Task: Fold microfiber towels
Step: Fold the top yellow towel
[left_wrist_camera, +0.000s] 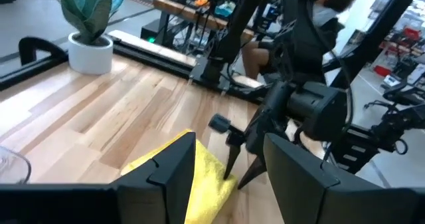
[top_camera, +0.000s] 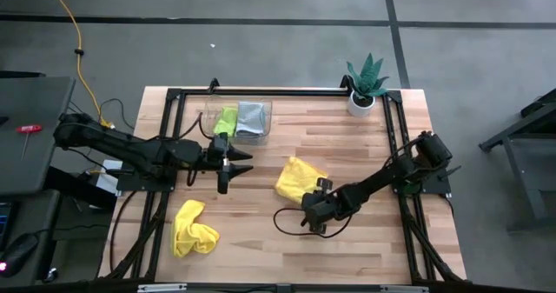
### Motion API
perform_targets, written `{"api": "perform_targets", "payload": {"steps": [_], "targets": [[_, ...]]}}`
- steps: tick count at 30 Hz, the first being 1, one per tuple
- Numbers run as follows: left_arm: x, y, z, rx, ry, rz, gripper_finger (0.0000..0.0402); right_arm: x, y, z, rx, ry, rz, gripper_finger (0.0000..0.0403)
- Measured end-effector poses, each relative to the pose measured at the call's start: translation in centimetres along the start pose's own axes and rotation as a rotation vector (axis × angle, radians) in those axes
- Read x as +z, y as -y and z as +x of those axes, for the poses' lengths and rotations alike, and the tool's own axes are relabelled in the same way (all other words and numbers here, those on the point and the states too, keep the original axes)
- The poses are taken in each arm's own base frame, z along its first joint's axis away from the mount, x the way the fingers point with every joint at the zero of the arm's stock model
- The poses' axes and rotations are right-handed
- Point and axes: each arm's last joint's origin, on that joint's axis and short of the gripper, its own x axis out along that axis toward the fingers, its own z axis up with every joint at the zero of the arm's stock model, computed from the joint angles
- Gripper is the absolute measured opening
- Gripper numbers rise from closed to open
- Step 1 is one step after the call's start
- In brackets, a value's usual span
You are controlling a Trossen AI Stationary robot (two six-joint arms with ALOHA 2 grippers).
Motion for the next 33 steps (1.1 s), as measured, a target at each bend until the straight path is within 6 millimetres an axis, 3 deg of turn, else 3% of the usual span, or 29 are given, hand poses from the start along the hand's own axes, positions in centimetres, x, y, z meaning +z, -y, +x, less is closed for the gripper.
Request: {"api": "perform_targets", "payload": {"steps": [3,8,14,23,33], "targets": [[-0.6,-0.1,0.5,0.032,-0.036,-0.01,0.0168,-0.2,0.2,-0.3,-0.009,-0.026,0.012,0.0114],[-2.0,-0.1,1.8,0.053,-0.099,-0.037,0.0168,-0.8,0.8,-1.1,-0.037,-0.081,0.045,0.0015],[-3.9,0.6,3.5,0.049,-0.153,-0.076,0.0168,-2.1,2.0,-2.5,-0.068,-0.136,0.138,0.0004],[-5.8,1.8,5.1,0.005,-0.16,-0.123,0.0168,-4.7,4.0,-5.1,0.378,-0.038,0.405,0.0001],[-6.4,2.1,5.3,-0.006,-0.177,-0.133,0.0168,-7.9,6.4,-5.8,0.624,0.139,0.849,0.0]]}}
